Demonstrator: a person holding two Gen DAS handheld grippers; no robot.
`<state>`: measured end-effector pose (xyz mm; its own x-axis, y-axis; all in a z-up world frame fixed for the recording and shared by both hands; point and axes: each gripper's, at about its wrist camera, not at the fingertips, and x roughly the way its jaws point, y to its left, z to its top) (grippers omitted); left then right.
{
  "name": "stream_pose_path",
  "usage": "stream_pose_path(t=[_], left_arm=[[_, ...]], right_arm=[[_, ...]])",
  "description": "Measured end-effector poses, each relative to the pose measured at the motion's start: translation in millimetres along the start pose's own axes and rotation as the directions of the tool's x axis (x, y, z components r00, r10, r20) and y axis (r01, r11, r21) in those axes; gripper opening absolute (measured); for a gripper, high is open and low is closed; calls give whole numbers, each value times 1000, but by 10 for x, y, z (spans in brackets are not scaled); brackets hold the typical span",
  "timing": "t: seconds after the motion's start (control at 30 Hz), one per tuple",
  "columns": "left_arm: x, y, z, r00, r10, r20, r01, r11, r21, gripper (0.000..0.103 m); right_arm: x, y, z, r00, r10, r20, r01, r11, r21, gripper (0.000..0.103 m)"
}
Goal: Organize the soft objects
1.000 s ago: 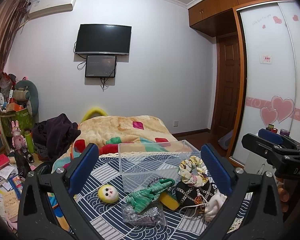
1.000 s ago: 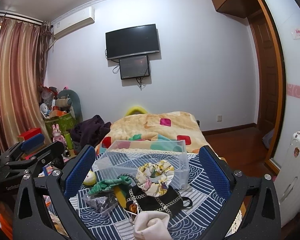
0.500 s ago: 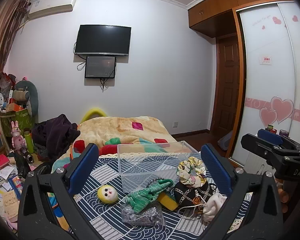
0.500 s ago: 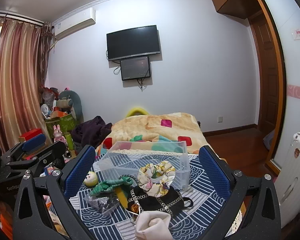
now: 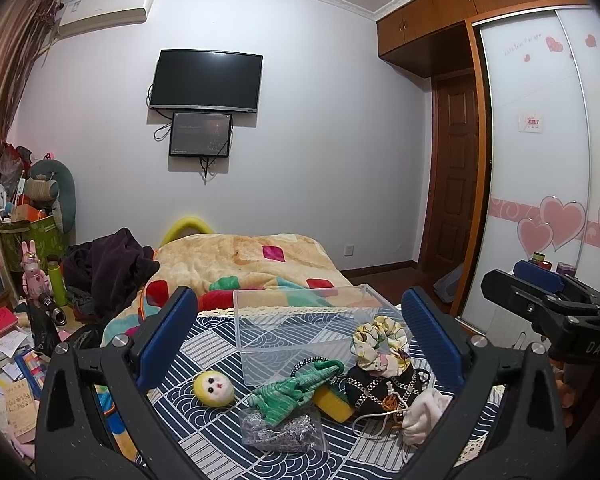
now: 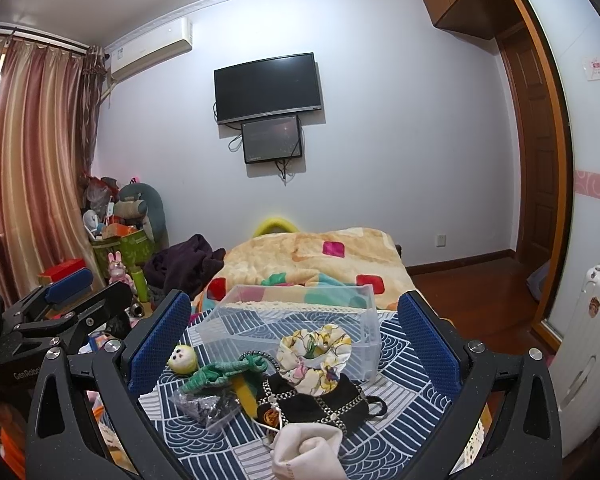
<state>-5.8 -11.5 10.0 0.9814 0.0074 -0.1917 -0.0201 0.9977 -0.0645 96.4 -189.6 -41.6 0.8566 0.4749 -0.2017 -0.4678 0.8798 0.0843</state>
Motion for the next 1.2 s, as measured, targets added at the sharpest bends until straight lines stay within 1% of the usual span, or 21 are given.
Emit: stream_pose_path(t=[0.67,0.83,0.97,1.0,1.03,1.07,1.1,1.13,1.17,1.2], left_arm=[[-5,1,2,1000,-4,-1,4,1000,-6,103],[111,78,-35,999,-3,-50,2,1000,-19,103],[212,174,-101,997,17,-71,-19,999,-27,103],[239,211,-127,997,17,-79,-20,999,-33,103],[272,262,-157,996,2,-91,-6,999,-45,103],[295,309,-183,995,-9,-98,3,998,-58,102],[315,355,-209,994,-8,-104,1,998,-68,98],[351,406,-239,993,1,-116,-10,997,-76,93],[389,446,-264,991,9,-130,-19,997,-79,91],[428,485,-288,989,15,-144,-28,996,-85,88]], right_arm=[[-23,11,21,1000,1,8,-1,1000,3,103],[6,2,11,1000,22,-5,-22,1000,-2,103],[95,-7,-42,999,24,-28,-24,1000,-6,103],[125,-22,-64,999,27,-39,-27,1000,-4,103],[162,-35,-81,998,29,-49,-29,1000,0,103],[204,-55,-106,998,31,-61,-31,1000,6,102],[243,-73,-130,997,36,-75,-35,999,11,99],[267,-86,-149,996,39,-85,-38,999,13,95],[305,-99,-171,994,40,-99,-39,999,16,92],[336,-111,-192,993,39,-110,-37,999,18,91]])
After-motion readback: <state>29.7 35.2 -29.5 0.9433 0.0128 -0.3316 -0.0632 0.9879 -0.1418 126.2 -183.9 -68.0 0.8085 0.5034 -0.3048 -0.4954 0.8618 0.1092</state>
